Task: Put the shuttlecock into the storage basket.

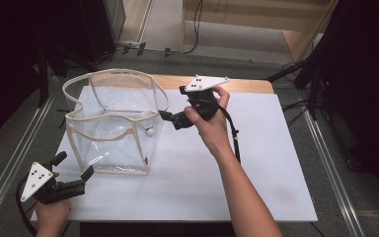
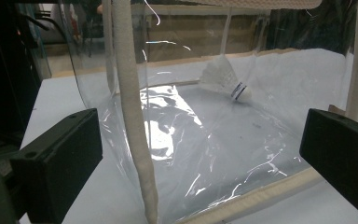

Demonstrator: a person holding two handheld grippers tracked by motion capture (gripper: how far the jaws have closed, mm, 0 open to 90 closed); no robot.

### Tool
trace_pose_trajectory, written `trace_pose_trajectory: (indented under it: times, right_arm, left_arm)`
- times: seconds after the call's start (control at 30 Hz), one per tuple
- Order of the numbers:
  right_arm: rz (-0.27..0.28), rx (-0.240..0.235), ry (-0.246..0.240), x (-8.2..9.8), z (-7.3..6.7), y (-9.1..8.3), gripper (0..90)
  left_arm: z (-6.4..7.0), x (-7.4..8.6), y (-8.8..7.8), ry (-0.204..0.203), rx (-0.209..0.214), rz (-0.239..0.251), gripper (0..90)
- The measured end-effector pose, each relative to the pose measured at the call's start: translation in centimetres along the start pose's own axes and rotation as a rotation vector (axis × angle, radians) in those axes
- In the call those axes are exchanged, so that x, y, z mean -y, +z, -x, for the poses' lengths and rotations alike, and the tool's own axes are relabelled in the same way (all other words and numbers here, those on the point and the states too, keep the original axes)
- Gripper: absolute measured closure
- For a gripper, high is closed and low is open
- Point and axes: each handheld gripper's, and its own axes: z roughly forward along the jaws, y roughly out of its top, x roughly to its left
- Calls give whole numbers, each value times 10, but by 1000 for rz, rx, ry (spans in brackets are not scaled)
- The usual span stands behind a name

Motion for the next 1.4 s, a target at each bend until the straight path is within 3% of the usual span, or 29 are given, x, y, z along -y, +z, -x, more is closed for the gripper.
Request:
trace_pose_trajectory:
  times: [0.6,1.4]
  right_arm:
    - [1,52,14,31,9,-27,0]
    - [-13,89,32,69,14,-46,0]
  left_arm:
    - [0,0,0,3,-4,-2,0]
    - [1,0,0,7,-5,-4,0]
